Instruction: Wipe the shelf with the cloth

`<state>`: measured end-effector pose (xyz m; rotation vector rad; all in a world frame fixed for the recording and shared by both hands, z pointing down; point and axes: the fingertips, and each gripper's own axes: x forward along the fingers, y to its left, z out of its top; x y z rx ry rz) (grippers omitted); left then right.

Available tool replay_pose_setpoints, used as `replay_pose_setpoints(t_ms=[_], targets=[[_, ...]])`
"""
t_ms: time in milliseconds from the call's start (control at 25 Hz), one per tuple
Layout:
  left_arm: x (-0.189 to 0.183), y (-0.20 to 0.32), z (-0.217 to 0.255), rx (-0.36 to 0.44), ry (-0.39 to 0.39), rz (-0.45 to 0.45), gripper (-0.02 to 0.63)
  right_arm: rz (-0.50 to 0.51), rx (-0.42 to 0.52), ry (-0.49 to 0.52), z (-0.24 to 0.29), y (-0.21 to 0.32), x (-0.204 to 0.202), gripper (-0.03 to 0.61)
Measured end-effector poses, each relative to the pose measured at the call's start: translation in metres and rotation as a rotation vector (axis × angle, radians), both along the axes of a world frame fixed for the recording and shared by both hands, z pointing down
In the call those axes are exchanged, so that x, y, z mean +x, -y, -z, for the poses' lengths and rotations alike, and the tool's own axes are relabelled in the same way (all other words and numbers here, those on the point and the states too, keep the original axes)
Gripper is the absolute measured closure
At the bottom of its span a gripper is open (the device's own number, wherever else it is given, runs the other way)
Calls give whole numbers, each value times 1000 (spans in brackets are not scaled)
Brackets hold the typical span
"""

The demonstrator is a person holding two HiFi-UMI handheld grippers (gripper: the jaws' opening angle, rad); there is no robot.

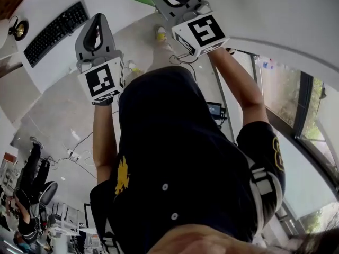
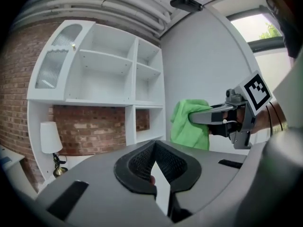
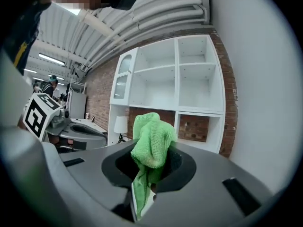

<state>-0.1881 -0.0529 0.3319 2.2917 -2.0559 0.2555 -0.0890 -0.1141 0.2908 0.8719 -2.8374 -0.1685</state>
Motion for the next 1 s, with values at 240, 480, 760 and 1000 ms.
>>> replay_pose_setpoints(t_ms=[240,480,760,1000], targets=[[16,-63,3,13,-66,-40,598,27,96,-43,12,-83,-17,532],[42,-103,9,11,-43,-3,598,41,153,-22,23,-120,13,532],[78,-147,5,-17,29,91,598,58,155,104,22,-148,61,532],[41,-207,-4,-78,52,178,598,38,56,127,-1,-187,54,532]])
